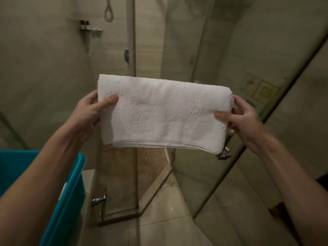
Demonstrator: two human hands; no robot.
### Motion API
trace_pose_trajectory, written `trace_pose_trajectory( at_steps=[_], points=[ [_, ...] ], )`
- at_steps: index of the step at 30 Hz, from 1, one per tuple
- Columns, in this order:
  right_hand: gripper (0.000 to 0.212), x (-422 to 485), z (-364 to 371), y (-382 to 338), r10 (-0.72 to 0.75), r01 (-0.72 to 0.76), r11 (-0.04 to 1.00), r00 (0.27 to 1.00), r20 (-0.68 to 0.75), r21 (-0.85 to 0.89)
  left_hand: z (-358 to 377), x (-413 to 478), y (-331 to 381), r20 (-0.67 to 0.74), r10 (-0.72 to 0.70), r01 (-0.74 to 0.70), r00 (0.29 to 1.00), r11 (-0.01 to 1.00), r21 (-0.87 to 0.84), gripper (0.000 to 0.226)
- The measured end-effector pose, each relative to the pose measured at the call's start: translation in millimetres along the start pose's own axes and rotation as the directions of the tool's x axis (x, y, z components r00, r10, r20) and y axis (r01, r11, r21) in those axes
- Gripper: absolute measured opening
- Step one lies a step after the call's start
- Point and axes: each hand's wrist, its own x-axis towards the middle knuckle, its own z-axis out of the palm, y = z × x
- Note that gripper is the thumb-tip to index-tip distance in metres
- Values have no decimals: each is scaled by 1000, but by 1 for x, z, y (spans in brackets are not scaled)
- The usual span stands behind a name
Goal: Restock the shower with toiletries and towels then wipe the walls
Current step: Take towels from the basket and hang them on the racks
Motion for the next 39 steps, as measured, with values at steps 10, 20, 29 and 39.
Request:
trace_pose_trajectory(
  at_steps=[10,20,29,39],
  points=[
    [63,-67,-205,-4,24,-32,999,967,-252,-31,217,-7,-6,281,-1,-3,960,1000,13,46],
    [46,-121,-391,10,40,-76,996,874,-485,-54,431,-28,-30,486,13,22,874,998,-67,43],
    [55,-170,-507,29,96,-161,987,688,-720,-23,603,-34,-54,678,-46,82,734,996,-21,42],
    [63,-99,-644,69,42,-194,979,498,-866,-64,787,40,-99,743,-82,173,664,984,-45,42]
  ],
)
